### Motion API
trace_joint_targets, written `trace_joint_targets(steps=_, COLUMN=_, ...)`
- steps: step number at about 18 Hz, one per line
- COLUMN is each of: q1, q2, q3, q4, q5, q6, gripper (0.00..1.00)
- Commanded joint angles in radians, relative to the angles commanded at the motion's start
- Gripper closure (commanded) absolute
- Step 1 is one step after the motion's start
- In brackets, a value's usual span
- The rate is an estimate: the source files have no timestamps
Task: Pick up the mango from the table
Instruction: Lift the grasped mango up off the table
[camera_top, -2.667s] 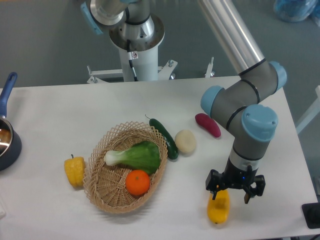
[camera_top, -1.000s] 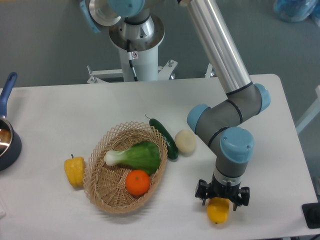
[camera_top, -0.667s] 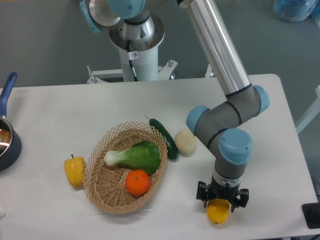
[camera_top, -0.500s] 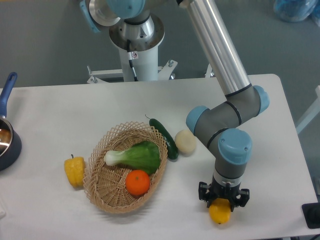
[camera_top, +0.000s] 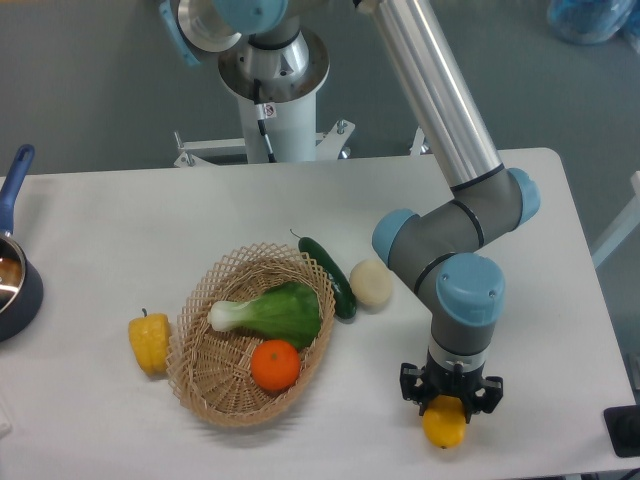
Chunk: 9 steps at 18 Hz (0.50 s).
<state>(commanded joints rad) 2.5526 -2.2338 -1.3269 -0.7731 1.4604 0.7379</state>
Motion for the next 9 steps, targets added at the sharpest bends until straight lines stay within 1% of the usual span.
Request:
trace_joint_targets(steps=2, q1=-0.021, q2=0.063, q3=0.006, q4=0.002, q5=-0.04, q6=-0.006, gripper=0.6)
trace_joint_targets(steps=3, q1=-0.023, q2=0.092, q3=0.006, q4=0.0, q5=-0.079, q6=-0.017, gripper=0.6)
trace_joint_targets(steps=5, q1=-0.025, q2=0.135, q3=0.009, q4=0.002, q5=-0.153, q6=-0.043, gripper=0.6)
trace_joint_targets(steps=7, q1=-0.025, q2=0.177, q3=0.006, q4=0.002, q5=-0.202, q6=-0.048, gripper=0.6)
trace_joint_targets(steps=9, q1=-0.02, q2=0.209, q3=0.006, q4=0.006, q5=-0.26, q6=-0.092, gripper=0.6)
